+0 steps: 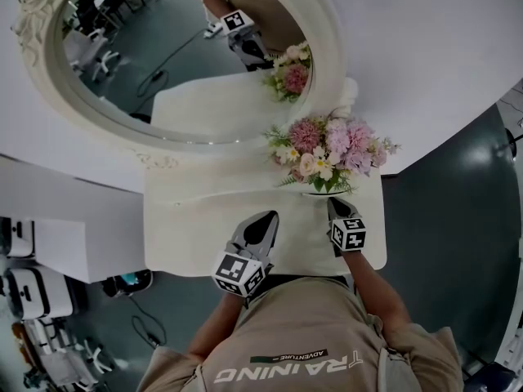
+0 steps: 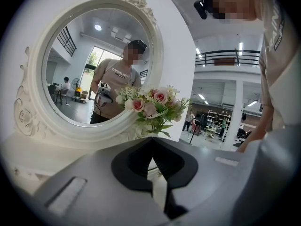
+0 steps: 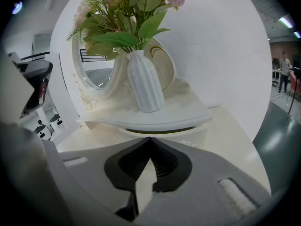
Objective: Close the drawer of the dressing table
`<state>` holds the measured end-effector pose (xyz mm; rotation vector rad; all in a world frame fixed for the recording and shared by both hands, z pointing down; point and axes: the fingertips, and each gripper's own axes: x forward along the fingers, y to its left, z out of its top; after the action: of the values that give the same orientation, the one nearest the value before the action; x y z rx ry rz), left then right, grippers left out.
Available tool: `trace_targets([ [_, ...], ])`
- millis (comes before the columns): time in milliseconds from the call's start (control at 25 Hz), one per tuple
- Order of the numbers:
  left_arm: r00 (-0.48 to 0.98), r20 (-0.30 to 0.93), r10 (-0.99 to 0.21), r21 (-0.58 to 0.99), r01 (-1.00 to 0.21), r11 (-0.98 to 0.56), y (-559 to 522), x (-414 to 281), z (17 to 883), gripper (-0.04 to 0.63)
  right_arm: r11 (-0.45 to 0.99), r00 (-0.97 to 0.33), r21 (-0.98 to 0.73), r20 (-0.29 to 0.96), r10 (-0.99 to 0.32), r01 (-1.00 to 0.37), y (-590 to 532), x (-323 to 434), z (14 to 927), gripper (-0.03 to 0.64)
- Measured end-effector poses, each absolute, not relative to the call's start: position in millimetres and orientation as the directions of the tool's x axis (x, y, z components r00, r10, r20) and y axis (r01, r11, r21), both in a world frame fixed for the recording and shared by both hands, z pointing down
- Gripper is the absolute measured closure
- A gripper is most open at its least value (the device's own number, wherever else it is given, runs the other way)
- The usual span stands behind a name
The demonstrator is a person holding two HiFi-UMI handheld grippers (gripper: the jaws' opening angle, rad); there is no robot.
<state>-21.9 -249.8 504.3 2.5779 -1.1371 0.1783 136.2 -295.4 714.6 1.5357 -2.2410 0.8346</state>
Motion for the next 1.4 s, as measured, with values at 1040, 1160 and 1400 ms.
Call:
trace_targets([
  [1040, 0.667, 0.24, -0.706, 0.24, -0.745, -0.622, -262, -26, 503, 0.58, 0.29, -0.405, -0.288, 0.548, -0.732, -0.913, -313, 133, 719, 0.614],
  [1160, 0.669, 0.233, -0.706, 0.241, -0.743, -0.625, -262, -26, 503, 0.58, 0.309, -0.415, -0.278, 0.553, -0.723, -0.909, -309, 131, 718, 0.614],
  [1400, 0.675, 0.22, -0.704, 0.249, -0.737, -0.628, -259, -25, 502, 0.58, 0.352, -0.445, -0.272, 0.548, -0.708, -0.896, -296, 128, 708, 0.614],
])
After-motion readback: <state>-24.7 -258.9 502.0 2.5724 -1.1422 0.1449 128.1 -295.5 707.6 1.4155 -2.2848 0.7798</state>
